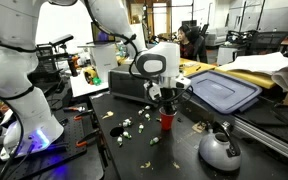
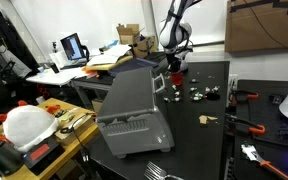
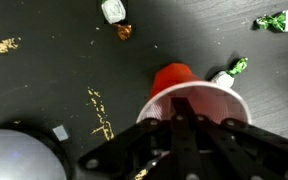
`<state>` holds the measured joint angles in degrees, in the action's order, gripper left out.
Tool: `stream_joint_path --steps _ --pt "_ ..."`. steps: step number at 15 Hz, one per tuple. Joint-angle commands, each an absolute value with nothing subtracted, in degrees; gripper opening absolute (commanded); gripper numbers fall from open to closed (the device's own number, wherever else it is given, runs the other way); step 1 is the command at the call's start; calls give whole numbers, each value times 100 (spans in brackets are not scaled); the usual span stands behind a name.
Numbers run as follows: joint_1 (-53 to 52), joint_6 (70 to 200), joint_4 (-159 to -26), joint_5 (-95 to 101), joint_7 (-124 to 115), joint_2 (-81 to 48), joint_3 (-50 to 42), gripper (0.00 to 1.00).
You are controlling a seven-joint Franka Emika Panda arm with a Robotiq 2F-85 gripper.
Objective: Pour out the contents in the red cup
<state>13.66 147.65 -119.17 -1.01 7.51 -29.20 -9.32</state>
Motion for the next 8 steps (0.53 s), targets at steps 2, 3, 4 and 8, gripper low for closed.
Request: stream_joint_path --steps 2,3,4,8 --pt "1561 14723 -11894 -91 1191 -2919 -775 28" --pt "1583 14723 -11905 -94 1273 -2909 -754 34" --pt "1598 14721 -11909 -91 1329 -2901 -739 40" --pt "1653 14735 -11936 -110 1508 -2866 -686 69"
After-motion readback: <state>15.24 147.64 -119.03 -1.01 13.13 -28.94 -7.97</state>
